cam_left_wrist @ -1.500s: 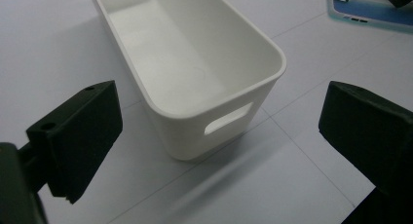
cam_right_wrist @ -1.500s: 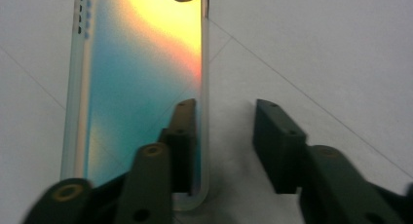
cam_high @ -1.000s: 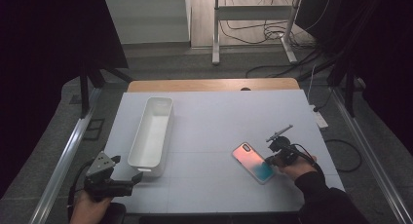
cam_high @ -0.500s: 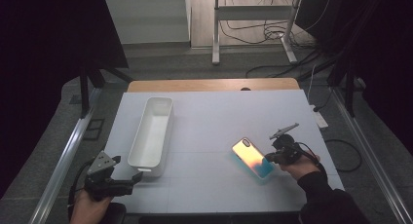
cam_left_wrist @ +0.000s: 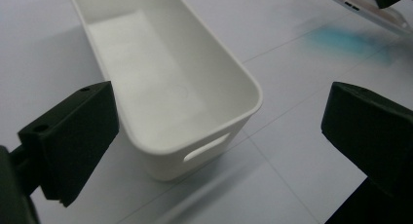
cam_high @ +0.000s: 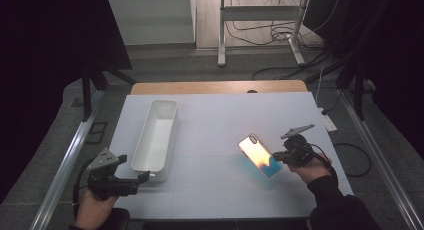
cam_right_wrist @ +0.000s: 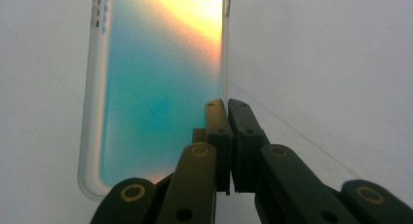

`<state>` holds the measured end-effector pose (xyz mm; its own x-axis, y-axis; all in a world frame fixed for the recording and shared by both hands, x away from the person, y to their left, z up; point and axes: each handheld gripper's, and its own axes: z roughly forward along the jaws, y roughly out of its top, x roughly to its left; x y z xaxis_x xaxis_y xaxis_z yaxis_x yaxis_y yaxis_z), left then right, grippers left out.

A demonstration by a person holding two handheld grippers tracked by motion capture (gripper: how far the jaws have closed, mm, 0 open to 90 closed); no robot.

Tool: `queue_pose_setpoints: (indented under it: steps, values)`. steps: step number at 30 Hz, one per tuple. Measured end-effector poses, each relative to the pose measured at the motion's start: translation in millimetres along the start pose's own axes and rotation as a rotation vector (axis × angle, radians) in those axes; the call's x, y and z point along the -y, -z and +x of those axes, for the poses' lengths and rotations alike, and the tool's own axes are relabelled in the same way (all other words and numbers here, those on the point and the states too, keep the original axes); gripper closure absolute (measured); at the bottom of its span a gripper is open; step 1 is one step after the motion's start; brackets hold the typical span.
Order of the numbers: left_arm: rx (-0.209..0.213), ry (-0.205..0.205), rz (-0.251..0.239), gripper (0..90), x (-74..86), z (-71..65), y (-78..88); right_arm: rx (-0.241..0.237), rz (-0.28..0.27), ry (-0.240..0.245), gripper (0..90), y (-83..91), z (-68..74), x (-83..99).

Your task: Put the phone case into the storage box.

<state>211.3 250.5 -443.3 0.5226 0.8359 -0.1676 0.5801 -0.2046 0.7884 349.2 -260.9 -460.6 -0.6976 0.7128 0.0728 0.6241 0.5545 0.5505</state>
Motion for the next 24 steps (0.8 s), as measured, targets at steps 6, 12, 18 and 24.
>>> queue_pose_setpoints:
  steps: [6,12,18,24]
  values:
    - [0.029,-0.025,-0.002,0.8,-11.9,-5.0,-10.7,0.002,-0.024,0.001,88.0,3.1,0.1,-2.6]
    - [0.049,-0.03,-0.004,0.0,-22.5,-7.7,-22.6,-0.002,-0.048,0.004,88.0,5.7,0.5,-4.8]
    - [0.075,-0.05,-0.025,0.0,-36.3,-12.2,-35.7,-0.006,-0.076,0.009,88.1,9.2,2.9,-7.9]
    - [0.108,-0.062,-0.037,0.0,-48.6,-16.7,-48.2,-0.009,-0.099,0.018,88.0,12.1,5.2,-10.7]
